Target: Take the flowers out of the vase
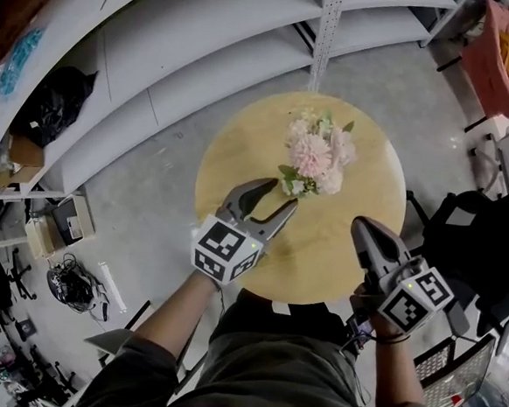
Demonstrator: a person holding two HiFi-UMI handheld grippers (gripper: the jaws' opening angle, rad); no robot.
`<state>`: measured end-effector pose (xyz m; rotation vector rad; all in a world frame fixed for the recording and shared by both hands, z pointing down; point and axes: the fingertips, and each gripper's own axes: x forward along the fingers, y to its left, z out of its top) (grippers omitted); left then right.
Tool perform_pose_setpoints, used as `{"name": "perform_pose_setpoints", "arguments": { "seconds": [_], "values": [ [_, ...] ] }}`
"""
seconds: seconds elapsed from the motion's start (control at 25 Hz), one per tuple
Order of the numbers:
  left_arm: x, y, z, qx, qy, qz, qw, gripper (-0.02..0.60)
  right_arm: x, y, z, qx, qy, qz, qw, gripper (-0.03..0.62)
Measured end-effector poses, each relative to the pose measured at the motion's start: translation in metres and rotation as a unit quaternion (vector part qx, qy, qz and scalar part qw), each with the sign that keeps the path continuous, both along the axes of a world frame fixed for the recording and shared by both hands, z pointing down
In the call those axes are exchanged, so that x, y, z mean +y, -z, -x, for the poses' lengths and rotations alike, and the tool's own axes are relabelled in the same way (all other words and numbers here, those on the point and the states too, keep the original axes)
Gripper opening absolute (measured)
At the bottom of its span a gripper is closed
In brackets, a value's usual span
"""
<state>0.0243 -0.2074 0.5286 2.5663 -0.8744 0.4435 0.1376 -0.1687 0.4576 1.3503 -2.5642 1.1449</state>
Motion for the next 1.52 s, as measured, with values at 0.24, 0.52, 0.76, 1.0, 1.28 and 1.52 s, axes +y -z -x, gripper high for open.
{"name": "perform_pose_setpoints", "arguments": {
  "seconds": [0.24, 0.52, 0.76, 1.0, 1.28, 1.52],
  "values": [
    [-0.005, -0.024, -0.015, -0.021, -0.015, -0.010, 0.9996, 0.244, 0.005, -0.025, -0.006, 0.001, 0.007, 0.022, 1.000, 0.015],
    [-0.011, -0.042, -0.025, -0.030, -0.027, -0.021, 0.9990, 0.279, 0.019, -0.048, -0.010, 0.006, 0.004, 0.047, 0.999, 0.015],
    [-0.017, -0.046, -0.038, -0.038, -0.038, -0.032, 0.9981, 0.290, 0.026, -0.057, -0.013, 0.005, 0.005, 0.056, 0.998, 0.015],
    [-0.023, -0.049, -0.045, -0.040, -0.044, -0.035, 0.9977, 0.290, 0.031, -0.066, -0.017, 0.007, 0.003, 0.066, 0.998, 0.015],
    [-0.027, -0.052, -0.052, -0.046, -0.040, -0.036, 0.9975, 0.263, 0.035, -0.070, -0.021, 0.007, 0.001, 0.071, 0.997, 0.015],
    [-0.029, -0.049, -0.050, -0.049, -0.034, -0.042, 0.9973, 0.204, 0.034, -0.070, -0.021, 0.005, 0.000, 0.072, 0.997, 0.015]
  ]
}}
